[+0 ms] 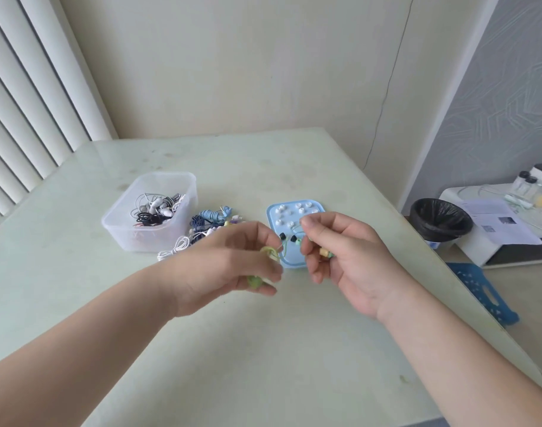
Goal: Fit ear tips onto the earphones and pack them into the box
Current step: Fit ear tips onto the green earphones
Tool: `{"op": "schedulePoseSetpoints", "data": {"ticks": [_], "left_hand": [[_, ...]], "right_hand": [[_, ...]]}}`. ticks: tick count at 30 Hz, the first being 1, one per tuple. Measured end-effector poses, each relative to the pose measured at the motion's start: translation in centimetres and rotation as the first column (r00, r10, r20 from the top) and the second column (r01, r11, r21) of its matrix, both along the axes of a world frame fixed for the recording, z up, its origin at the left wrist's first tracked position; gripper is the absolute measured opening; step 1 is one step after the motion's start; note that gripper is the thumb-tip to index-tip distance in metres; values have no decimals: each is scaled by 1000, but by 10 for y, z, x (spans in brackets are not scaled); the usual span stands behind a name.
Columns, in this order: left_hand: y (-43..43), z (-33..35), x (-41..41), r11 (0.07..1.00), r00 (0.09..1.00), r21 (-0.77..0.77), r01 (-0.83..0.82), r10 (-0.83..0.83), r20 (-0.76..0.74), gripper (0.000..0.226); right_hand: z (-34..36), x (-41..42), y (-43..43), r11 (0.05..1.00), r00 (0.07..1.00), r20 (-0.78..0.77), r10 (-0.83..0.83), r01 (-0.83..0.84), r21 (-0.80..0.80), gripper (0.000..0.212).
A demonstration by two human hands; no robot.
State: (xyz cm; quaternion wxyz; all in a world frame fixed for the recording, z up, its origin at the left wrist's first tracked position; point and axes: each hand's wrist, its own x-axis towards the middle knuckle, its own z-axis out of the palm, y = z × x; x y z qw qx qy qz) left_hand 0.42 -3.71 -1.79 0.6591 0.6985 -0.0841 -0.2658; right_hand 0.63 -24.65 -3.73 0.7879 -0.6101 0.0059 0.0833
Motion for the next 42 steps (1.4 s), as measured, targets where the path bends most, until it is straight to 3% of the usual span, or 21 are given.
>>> {"op": "schedulePoseSetpoints", "data": {"ticks": [4,6,9,17,22,25,29,35,37,42], "left_hand": [[-12,-14,2,988,990,144,-62,42,134,50],[-20,-18,5,989,975,61,-138,124,183,40],[-28,-25,9,991,970,-77,-111,125,209,26],[-30,-48,11,978,964,-123,-170,191,186,13],[-23,-54,13,967,956,-145,-210,234,177,17],[-24,-56,10,955,930,-169,-244,279,237,23],[-25,-55,3,970,884,-45,-239,236,403,19],[-27,-58,1,951,853,30,-309,263,451,10],[-27,-57,0,960,863,0,-281,253,437,3],[-28,-51,-2,961,924,-160,-227,264,278,8]], "right_hand": [[-4,1,-1,991,999,8,53,-52,-122,17],[-4,3,-1,986,997,-12,76,-77,-150,25],[-4,5,-2,985,996,-47,73,-79,-150,31],[-5,11,-11,983,970,-166,175,-182,-27,28],[-8,12,-16,962,947,-173,272,-266,56,27],[-11,11,-15,970,959,-149,242,-245,3,24],[-11,9,-13,968,963,-125,240,-248,-49,23],[-13,6,-10,962,972,-120,200,-218,-162,32],[-15,6,-9,967,988,-105,117,-137,-214,33],[-13,9,-11,991,996,-90,-8,-4,-132,19]]}}
